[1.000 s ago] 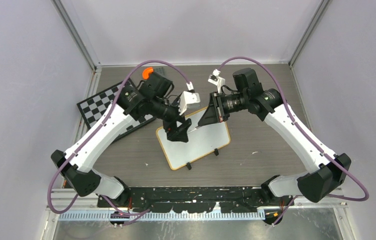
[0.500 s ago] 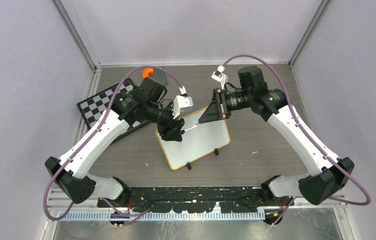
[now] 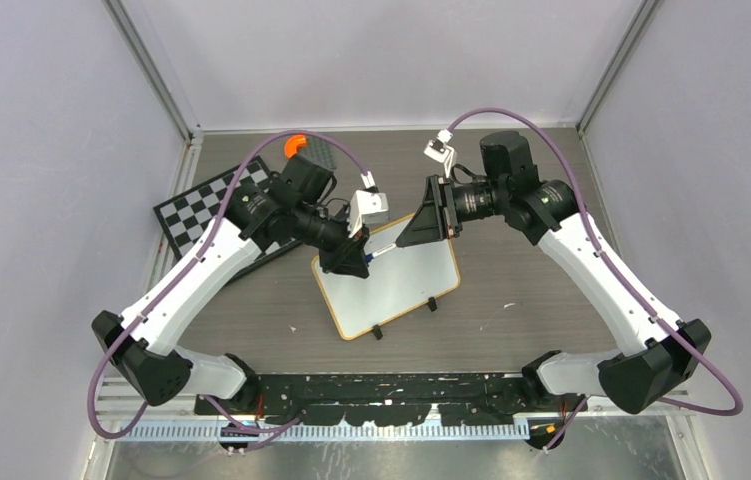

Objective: Write a sentence on the whiteboard
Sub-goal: Pass from the right arm to the left, then open the pen cap from the whiteboard marker.

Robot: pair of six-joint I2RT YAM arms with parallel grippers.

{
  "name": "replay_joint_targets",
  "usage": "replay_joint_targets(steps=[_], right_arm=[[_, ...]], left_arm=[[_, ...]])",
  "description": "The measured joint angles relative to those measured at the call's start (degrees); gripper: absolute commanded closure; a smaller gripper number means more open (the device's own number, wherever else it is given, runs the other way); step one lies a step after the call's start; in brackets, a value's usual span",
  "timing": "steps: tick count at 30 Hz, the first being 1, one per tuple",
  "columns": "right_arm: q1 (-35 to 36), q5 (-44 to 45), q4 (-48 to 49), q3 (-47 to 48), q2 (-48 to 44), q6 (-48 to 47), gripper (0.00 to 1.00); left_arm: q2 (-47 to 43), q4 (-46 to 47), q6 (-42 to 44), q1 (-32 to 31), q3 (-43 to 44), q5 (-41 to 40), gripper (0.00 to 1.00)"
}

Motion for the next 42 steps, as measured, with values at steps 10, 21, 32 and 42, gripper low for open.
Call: replay_joint_targets(steps=[10, 21, 32, 42], right_arm=[[0.2, -4.7, -1.0, -0.5, 0.3, -2.2, 0.6], [3.1, -3.4, -8.7, 0.5, 2.3, -8.2, 0.56], [4.4, -2.7, -9.5, 0.8, 2.4, -8.5, 0.61], [6.0, -0.9, -11.3, 0.8, 2.7, -10.9, 0.67]], left_arm=[[2.5, -2.8, 0.7, 0.0, 3.1, 2.4, 1.0], [5.1, -5.2, 1.9, -0.1, 5.3, 3.9, 1.0], [6.4, -7.9, 3.8, -2.2, 6.5, 4.0, 1.0], [7.7, -9.7, 4.5, -2.4, 8.2, 4.0, 1.0]])
